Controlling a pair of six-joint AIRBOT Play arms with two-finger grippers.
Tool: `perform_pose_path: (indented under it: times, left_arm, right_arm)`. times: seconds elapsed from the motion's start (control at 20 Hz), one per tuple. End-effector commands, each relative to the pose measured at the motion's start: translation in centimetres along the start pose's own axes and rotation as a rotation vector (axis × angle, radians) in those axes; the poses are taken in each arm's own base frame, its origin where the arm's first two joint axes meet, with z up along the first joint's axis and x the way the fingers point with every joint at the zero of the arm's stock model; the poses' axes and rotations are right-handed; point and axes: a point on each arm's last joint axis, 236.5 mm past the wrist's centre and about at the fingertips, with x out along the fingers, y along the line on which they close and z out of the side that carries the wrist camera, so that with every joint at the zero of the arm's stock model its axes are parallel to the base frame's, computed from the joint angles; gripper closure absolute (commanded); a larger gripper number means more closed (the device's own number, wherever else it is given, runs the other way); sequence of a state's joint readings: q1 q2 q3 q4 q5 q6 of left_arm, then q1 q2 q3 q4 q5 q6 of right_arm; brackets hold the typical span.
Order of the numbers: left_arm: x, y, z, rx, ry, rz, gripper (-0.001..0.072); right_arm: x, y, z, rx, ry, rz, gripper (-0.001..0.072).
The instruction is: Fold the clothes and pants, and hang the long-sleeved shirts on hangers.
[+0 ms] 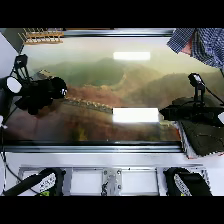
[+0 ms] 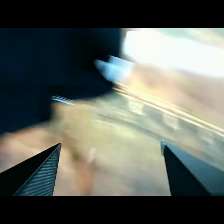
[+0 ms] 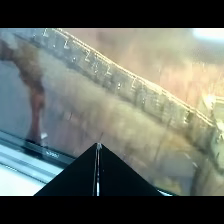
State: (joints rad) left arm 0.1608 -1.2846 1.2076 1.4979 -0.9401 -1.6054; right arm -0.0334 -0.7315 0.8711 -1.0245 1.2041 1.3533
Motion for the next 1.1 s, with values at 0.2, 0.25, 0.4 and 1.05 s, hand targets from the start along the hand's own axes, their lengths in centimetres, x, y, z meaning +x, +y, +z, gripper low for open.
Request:
perform_pose_path:
  times: [0.2, 0.25, 0.4, 1.05]
  left_arm:
    - [10.6, 6.4, 1.7, -0.037, 0.129, 0.096, 0.0024]
    - [11.4, 6.0, 1.9, -0.019, 0.135, 0.091, 0.0025]
    - [13.4, 5.2, 2.1, 0.007, 0.151, 0.081, 0.0025]
    - [-17.4, -16.0, 13.8, 0.289, -0.361, -0.192, 0.0699]
  right_arm:
    - [0.0, 0.0, 0.0, 0.000, 0.001, 0.001, 0.0693]
    - [0.0, 0.0, 0.0, 0.000, 0.001, 0.001, 0.0694]
    - [0.0, 0.0, 0.0, 0.000, 0.001, 0.001, 0.0693]
    - [0.0, 1.4, 0.3, 0.024, -0.013, 0.059, 0.0694]
